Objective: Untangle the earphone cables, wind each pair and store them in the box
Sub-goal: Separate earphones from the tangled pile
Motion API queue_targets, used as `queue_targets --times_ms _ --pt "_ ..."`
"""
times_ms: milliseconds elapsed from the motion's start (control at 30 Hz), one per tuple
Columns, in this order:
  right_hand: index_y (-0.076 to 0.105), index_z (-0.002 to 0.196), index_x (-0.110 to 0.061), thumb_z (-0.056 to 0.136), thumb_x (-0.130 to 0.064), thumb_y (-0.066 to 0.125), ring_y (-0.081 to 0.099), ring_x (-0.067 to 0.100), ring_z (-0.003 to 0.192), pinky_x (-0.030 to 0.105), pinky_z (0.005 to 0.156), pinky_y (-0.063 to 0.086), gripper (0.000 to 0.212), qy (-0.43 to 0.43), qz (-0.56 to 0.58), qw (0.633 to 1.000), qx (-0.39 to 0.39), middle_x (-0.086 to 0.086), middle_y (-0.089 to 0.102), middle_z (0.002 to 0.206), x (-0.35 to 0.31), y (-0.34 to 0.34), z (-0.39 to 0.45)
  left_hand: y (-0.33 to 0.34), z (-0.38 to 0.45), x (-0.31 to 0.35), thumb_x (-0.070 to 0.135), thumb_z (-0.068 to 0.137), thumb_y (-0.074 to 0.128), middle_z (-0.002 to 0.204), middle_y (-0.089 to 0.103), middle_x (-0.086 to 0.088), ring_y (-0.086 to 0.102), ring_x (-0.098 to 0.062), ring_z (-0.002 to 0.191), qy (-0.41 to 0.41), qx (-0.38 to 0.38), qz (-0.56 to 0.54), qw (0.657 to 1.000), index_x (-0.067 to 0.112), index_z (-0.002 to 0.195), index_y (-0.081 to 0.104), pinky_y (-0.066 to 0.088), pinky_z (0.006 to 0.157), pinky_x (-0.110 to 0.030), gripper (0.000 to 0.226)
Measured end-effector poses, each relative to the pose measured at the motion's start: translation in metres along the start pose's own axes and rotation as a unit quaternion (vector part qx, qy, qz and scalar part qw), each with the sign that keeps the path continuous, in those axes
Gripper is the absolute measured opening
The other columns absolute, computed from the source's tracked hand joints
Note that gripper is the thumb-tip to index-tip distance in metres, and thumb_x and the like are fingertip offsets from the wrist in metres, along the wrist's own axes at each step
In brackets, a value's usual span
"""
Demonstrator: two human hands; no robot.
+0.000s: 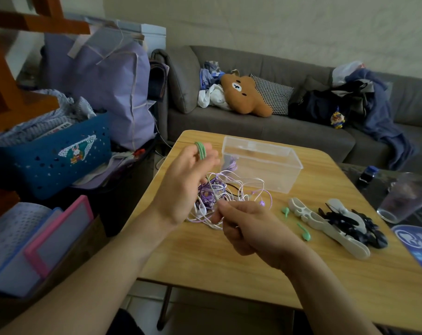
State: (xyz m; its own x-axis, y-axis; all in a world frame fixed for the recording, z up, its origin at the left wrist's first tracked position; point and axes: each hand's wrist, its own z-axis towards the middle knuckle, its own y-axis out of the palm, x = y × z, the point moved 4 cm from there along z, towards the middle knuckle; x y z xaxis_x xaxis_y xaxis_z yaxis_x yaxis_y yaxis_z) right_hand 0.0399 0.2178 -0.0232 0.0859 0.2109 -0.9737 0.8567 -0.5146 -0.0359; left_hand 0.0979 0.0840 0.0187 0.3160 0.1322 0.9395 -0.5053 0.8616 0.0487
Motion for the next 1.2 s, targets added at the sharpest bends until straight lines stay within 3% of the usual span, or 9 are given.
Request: queue_targets --times_ms 100,233,400,533,633,733,833,967,1200 --pt "0.059 0.088 -0.008 0.103 -0.036 0.043 0.023 0.010 0.045 0.020 0.040 0.018 0.035 -0.010 -0.025 0.998 -0.048 -0.003 0.034 0.054 -0.005 0.005 -0.004 0.009 -0.009 -0.005 0.045 0.096 0.046 0.113 0.066 -0.011 0.064 -0.028 0.104 0.018 -0.084 0.161 0.983 0.022 0.117 0.056 0.051 0.089 -0.041 0.032" --pt "0.056 0.076 -0.011 0.093 -0.038 0.051 0.020 0.010 0.045 0.019 0.041 0.018 0.033 -0.044 0.017 0.996 -0.071 -0.003 0.026 0.054 -0.021 -0.004 -0.014 0.019 -0.016 0.001 0.053 0.099 0.028 0.073 0.069 -0.006 0.065 -0.020 0.067 0.044 -0.142 0.233 0.961 0.012 0.087 0.065 0.051 0.067 -0.036 0.056" --pt "0.037 0.063 -0.018 0.087 -0.037 0.058 0.013 0.010 0.044 0.027 0.046 0.010 0.038 -0.075 0.111 0.990 0.037 -0.003 0.013 0.056 -0.028 -0.035 -0.019 0.018 -0.015 0.005 0.038 0.105 0.042 0.054 0.049 -0.005 0.044 -0.014 0.051 0.054 -0.114 0.253 0.959 0.007 0.063 0.051 0.038 0.053 -0.034 0.053" --pt "0.044 0.059 -0.016 0.083 -0.039 0.062 0.013 0.011 0.045 0.029 0.049 0.010 0.037 -0.073 0.109 0.988 0.081 -0.003 0.013 0.056 -0.025 -0.041 -0.017 0.021 -0.011 -0.001 0.030 0.104 0.042 0.046 0.028 0.005 0.022 -0.011 0.043 -0.098 -0.087 0.029 0.991 0.014 0.053 0.037 0.018 0.045 -0.024 0.054" --pt "0.048 0.063 -0.015 0.089 -0.041 0.059 0.012 0.013 0.048 0.028 0.049 0.010 0.038 -0.067 0.085 0.992 0.062 -0.002 0.014 0.057 -0.021 -0.030 -0.014 0.024 -0.009 -0.004 0.037 0.104 0.038 0.046 0.029 0.005 0.022 -0.009 0.043 -0.185 -0.060 -0.184 0.964 0.017 0.052 0.045 0.017 0.046 -0.022 0.056" --pt "0.051 0.068 -0.012 0.100 -0.037 0.049 0.014 0.012 0.048 0.024 0.045 0.014 0.041 -0.063 0.049 0.996 0.041 -0.002 0.019 0.055 -0.017 -0.017 -0.009 0.021 -0.005 -0.001 0.040 0.103 0.036 0.058 0.044 -0.002 0.038 -0.014 0.050 -0.196 -0.043 -0.302 0.932 0.014 0.070 0.048 0.027 0.053 -0.026 0.043" --pt "0.054 0.072 -0.010 0.103 -0.035 0.044 0.018 0.010 0.046 0.023 0.045 0.015 0.041 -0.060 0.008 0.998 0.012 -0.005 0.027 0.052 -0.015 -0.005 -0.007 0.010 0.000 0.001 0.034 0.095 0.046 0.067 0.053 -0.005 0.046 -0.017 0.059 -0.178 -0.019 -0.317 0.931 0.014 0.072 0.048 0.026 0.056 -0.028 0.030" --pt "0.054 0.071 -0.010 0.103 -0.037 0.045 0.023 0.009 0.041 0.019 0.040 0.021 0.043 -0.071 -0.040 0.996 0.036 -0.008 0.030 0.048 -0.015 0.001 -0.007 0.010 -0.003 0.001 0.037 0.094 0.052 0.058 0.046 0.002 0.037 -0.012 0.049 -0.203 -0.041 -0.310 0.928 0.020 0.067 0.041 0.023 0.052 -0.025 0.034" --pt "0.060 0.061 -0.019 0.100 -0.047 0.049 0.035 0.008 0.042 0.021 0.046 0.031 0.049 -0.087 -0.217 0.969 0.081 -0.010 0.041 0.046 -0.008 0.002 -0.001 -0.001 -0.001 -0.007 0.039 0.089 0.064 0.050 0.050 0.002 0.045 -0.008 0.041 -0.219 0.075 -0.266 0.936 0.022 0.052 0.045 0.013 0.040 -0.021 0.045"
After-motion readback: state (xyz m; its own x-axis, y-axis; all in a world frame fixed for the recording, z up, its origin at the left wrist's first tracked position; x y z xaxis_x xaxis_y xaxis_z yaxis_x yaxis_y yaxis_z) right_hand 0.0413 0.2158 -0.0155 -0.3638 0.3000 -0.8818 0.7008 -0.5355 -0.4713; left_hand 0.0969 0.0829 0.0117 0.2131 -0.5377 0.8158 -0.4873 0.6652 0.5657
